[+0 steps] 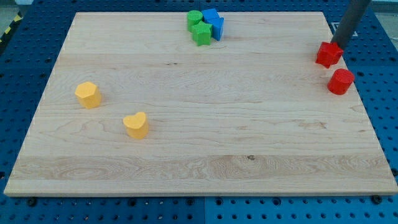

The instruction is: Push the red star closer to the red circle

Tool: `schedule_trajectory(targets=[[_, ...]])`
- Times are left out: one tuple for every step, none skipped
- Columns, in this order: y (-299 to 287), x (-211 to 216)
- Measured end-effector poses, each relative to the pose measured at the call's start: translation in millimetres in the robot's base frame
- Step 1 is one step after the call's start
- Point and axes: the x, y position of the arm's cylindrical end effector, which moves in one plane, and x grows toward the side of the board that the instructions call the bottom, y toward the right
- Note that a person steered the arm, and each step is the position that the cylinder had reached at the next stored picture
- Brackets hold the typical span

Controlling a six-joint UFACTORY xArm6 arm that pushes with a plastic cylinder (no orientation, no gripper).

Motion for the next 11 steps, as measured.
schedule_trajectory(targets=[[0, 19], [-1, 21], [-6, -3], [-36, -23], [-42, -12], [-29, 8], [-29, 8], [-27, 16], [-27, 23], [-27, 23], [-24, 31]])
